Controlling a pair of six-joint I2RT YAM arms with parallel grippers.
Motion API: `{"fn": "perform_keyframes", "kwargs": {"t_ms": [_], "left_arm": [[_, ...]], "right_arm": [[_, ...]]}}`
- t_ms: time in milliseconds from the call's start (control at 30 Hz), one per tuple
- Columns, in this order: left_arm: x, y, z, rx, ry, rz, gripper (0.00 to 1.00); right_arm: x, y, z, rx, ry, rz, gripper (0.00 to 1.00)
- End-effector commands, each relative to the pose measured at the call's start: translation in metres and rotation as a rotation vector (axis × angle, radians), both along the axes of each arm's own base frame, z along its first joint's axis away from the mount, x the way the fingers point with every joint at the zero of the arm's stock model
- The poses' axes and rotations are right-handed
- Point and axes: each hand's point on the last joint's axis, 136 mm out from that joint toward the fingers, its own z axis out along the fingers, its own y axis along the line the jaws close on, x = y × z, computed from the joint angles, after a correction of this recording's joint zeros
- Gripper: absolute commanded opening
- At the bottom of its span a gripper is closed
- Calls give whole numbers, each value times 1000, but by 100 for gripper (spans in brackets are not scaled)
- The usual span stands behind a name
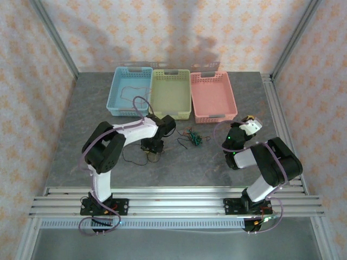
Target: Untangle the cables
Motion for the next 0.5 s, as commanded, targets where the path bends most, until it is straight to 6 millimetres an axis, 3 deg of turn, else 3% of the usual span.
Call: {"fn": "perform_keyframes", "kwargs": {"t_ms": [0,233,300,467], "left_arm": [[-3,-2,-13,-2,66,16,0],[3,3,-5,0,1,40,7],[6,3,4,-14,-42,56,0],[16,-16,69,-107,-224,33,0]], "right_arm": [[1,-1,3,21,-30,-1,0],[2,-1,3,20,-31,3,0],[2,-1,3,20,-30,2,0],[2,-1,3,20,-30,1,0]]}}
